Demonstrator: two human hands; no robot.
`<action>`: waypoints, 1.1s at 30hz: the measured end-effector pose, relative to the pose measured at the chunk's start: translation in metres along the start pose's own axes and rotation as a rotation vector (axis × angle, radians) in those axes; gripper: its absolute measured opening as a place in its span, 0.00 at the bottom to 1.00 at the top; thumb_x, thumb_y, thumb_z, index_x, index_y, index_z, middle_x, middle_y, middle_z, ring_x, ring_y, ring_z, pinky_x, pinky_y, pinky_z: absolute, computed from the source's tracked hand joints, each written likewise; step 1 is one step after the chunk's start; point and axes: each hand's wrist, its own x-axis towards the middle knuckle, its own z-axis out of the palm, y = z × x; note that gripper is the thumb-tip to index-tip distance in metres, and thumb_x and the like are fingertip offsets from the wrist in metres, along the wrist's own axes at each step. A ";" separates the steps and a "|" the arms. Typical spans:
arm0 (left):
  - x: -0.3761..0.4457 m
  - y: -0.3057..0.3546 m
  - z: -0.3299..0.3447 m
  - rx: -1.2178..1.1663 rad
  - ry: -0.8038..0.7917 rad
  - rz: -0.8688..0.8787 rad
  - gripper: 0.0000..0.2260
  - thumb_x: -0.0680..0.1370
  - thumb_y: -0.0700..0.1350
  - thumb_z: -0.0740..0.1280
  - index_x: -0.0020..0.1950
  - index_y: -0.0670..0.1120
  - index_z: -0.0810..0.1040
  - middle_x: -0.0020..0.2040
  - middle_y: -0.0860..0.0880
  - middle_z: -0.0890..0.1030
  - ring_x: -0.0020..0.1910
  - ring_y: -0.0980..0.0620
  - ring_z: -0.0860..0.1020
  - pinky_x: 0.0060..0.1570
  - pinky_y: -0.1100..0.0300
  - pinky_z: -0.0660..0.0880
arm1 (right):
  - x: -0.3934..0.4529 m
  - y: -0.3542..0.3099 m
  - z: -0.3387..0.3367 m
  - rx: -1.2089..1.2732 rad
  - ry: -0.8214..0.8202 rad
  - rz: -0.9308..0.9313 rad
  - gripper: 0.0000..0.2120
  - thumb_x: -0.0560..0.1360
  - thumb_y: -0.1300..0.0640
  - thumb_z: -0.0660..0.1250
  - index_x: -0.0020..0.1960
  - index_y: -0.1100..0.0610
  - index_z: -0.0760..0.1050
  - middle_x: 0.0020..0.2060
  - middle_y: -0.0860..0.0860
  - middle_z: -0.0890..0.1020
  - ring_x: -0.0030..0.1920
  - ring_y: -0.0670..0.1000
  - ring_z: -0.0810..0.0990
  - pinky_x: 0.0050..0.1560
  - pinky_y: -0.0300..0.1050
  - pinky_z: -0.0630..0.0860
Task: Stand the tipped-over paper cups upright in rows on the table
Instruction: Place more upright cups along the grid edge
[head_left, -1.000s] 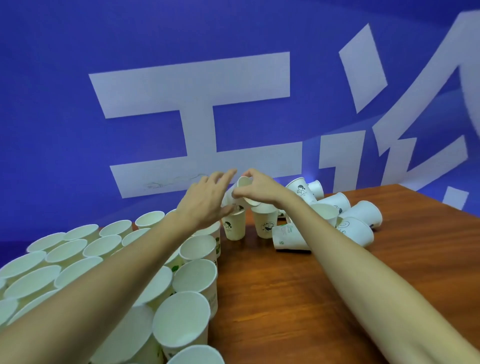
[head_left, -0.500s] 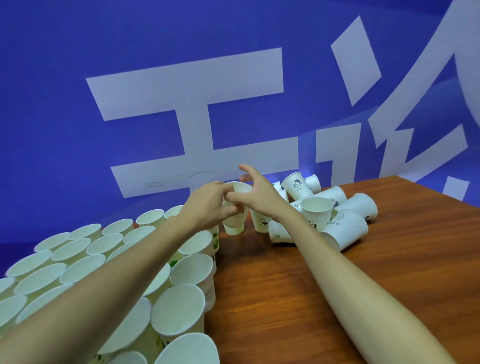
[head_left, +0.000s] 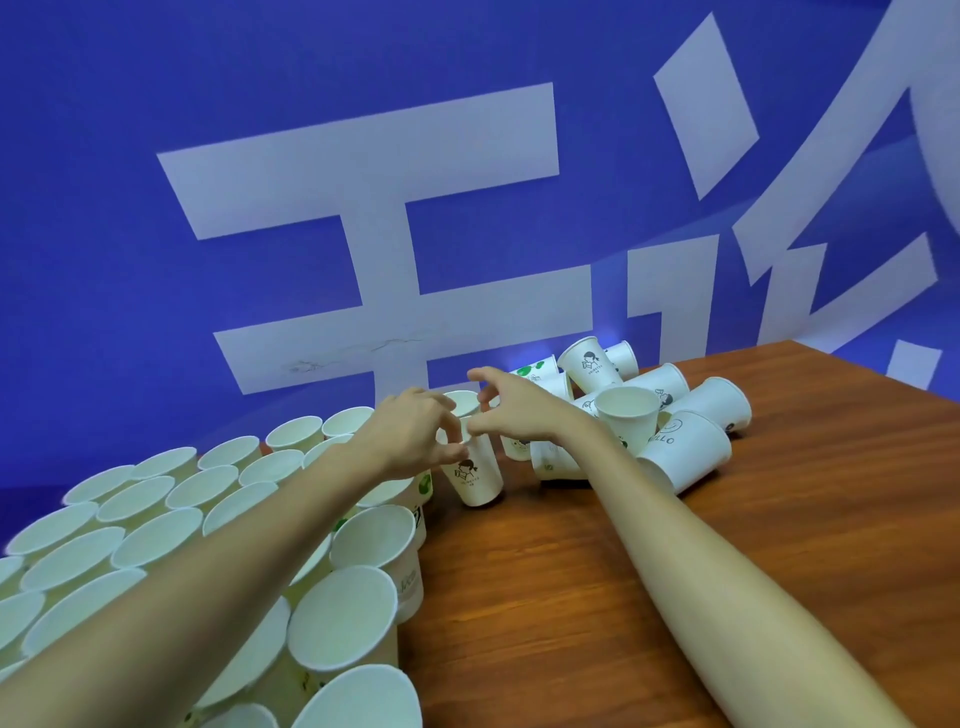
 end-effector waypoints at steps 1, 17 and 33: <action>0.001 0.000 0.001 0.016 -0.004 0.006 0.12 0.76 0.58 0.67 0.53 0.53 0.83 0.70 0.53 0.72 0.69 0.52 0.67 0.65 0.51 0.69 | 0.000 0.002 -0.003 -0.002 0.037 0.006 0.33 0.73 0.55 0.69 0.76 0.50 0.61 0.60 0.51 0.74 0.51 0.49 0.76 0.45 0.39 0.72; 0.009 -0.001 0.013 0.227 0.010 0.101 0.13 0.78 0.55 0.64 0.58 0.52 0.82 0.65 0.51 0.77 0.65 0.51 0.70 0.60 0.55 0.68 | 0.004 0.035 -0.015 -0.401 0.249 0.220 0.25 0.71 0.54 0.67 0.68 0.47 0.72 0.65 0.53 0.73 0.66 0.59 0.67 0.60 0.49 0.64; 0.001 -0.004 0.003 0.145 0.031 0.036 0.16 0.79 0.57 0.63 0.63 0.53 0.76 0.66 0.51 0.76 0.65 0.51 0.71 0.62 0.53 0.68 | 0.005 0.030 -0.014 -0.396 0.463 0.115 0.13 0.72 0.61 0.65 0.53 0.52 0.83 0.46 0.53 0.84 0.54 0.56 0.77 0.48 0.47 0.76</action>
